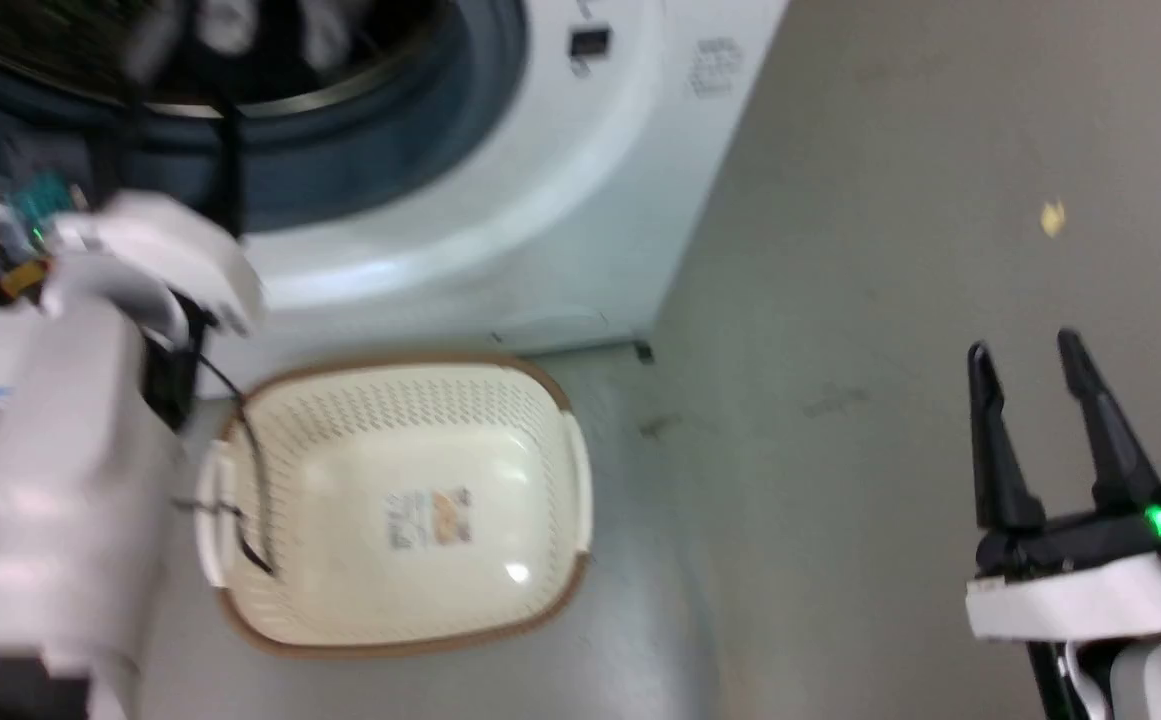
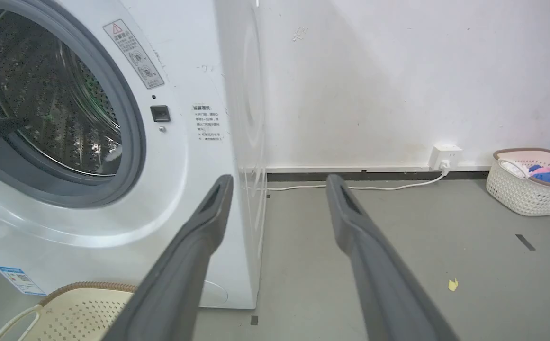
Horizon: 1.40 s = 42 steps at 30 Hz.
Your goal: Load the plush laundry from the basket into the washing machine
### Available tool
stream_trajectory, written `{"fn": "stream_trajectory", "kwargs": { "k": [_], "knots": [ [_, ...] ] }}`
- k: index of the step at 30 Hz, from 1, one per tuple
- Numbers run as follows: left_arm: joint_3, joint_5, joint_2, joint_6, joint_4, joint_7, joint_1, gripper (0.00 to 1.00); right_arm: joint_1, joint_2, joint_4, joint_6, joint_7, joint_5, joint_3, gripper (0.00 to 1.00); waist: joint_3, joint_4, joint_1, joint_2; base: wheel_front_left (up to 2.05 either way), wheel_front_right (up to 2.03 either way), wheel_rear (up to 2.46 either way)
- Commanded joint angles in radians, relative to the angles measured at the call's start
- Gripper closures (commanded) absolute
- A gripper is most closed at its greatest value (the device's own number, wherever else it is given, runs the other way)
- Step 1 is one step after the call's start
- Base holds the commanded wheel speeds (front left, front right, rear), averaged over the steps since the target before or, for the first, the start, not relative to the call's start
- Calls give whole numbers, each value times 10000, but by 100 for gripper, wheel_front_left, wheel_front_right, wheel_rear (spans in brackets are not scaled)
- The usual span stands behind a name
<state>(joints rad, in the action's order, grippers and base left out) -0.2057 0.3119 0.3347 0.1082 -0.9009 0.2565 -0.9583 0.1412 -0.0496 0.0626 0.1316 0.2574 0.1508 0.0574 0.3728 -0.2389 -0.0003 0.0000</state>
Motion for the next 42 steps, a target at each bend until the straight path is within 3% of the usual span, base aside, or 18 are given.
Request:
{"fn": "stream_trajectory", "kwargs": {
  "k": [1,7,17,24,38,39,42],
  "knots": [
    [212,49,-201,-84,894,48,967,0,-271,-6,-64,-9,44,-143,1,0,-1411,1062,3,0,0,0,0],
    [633,-75,-1005,-272,3604,51,4129,0,-868,-6,-173,-9,44,-310,9,0,-2387,1749,3,0,0,0,0],
    [1036,-684,-2138,-933,6409,52,7909,0,-1630,-6,-530,-9,44,-606,-322,0,-3179,2537,3,0,0,0,0],
    [1190,-855,-2605,-1210,7225,52,9574,0,-2073,-6,-819,-9,44,-690,-402,0,-3542,2776,3,0,0,0,0],
    [1116,-1307,-2769,-1183,7350,53,10085,0,-2305,-6,-1006,-9,44,-574,-434,0,-3721,3005,3,0,0,0,0],
    [1129,-1302,-2776,-1165,7362,53,10079,100,-2296,-6,-1011,-9,44,-568,-441,100,-3717,3016,3,0,0,0,0],
    [1153,-1272,-2781,-1225,7323,-12,9995,100,-2161,2,-975,0,-8,-629,-422,100,-3719,3011,3,0,0,0,0]
  ]
}}
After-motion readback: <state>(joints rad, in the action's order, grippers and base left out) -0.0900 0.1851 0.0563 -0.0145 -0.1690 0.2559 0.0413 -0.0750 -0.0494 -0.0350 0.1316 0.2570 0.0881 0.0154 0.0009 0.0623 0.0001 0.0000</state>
